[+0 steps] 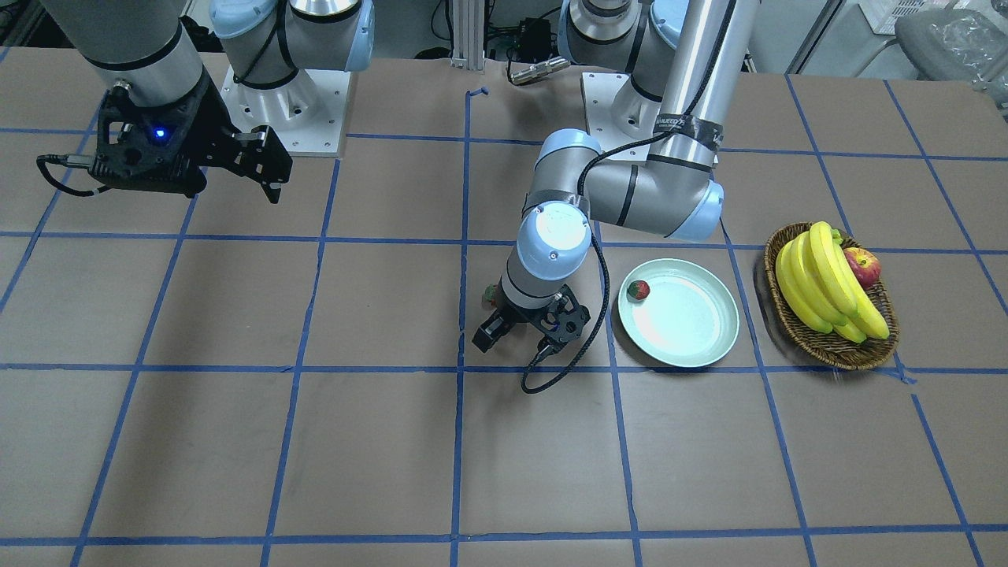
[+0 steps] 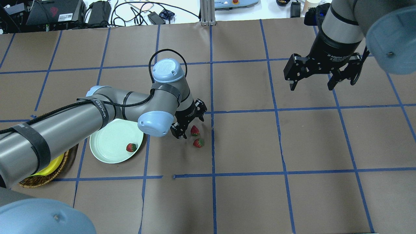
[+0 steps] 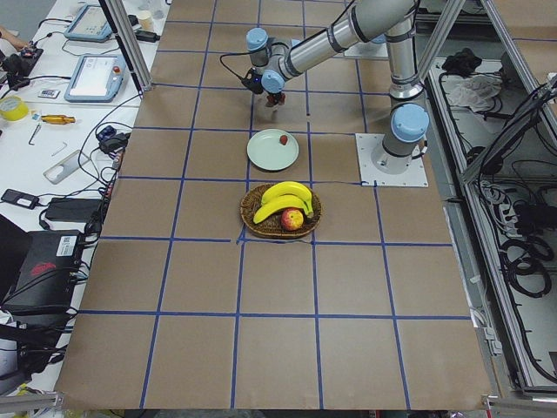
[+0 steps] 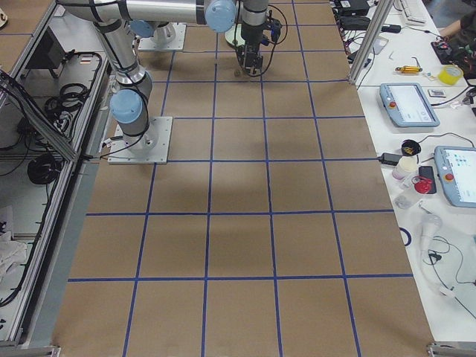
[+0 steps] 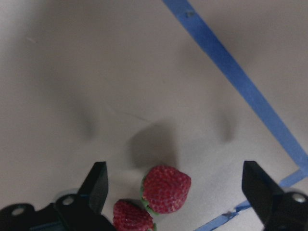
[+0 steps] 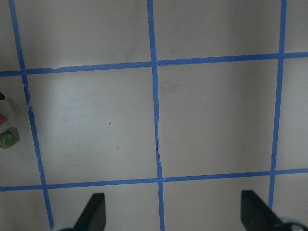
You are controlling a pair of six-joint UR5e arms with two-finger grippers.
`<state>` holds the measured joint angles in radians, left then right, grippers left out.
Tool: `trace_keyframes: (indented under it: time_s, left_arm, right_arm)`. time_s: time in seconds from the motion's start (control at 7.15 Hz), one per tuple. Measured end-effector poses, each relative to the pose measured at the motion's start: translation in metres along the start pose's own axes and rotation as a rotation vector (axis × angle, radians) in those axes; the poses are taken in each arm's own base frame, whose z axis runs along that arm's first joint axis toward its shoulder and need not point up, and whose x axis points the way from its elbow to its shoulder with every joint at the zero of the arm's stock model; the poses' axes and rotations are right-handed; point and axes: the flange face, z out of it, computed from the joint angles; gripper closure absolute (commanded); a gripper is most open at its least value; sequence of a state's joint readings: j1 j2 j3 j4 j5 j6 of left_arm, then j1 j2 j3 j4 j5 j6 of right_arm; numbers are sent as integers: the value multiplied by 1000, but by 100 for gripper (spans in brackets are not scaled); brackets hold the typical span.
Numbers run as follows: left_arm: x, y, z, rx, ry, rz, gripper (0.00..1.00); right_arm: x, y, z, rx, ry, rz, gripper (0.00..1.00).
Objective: Collect all strawberries into plate
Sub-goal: 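Return the left gripper to the cluster and grasp another strawberry, then lower the strawberry onto the plate and release it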
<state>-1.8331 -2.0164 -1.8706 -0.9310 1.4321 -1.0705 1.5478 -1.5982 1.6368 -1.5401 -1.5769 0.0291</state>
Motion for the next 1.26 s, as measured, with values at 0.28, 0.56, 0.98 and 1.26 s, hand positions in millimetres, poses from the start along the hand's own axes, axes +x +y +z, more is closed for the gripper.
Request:
trace_keyframes:
  time_s: [0.28, 0.56, 0.98, 1.26]
  left_arm:
    - [-3, 2, 5, -20, -28, 8, 72]
    - [-4, 6, 6, -57, -37, 12, 81]
    - [-9, -27, -26, -45, 3, 86, 84]
    - [-38, -78, -45, -26, -29, 182, 84]
  right_arm:
    - [0, 0, 0, 0, 0, 0, 0]
    - [0, 0, 1, -2, 0, 0, 0]
    - [1, 0, 3, -6, 0, 1, 0]
    - [1, 0, 3, -6, 0, 1, 0]
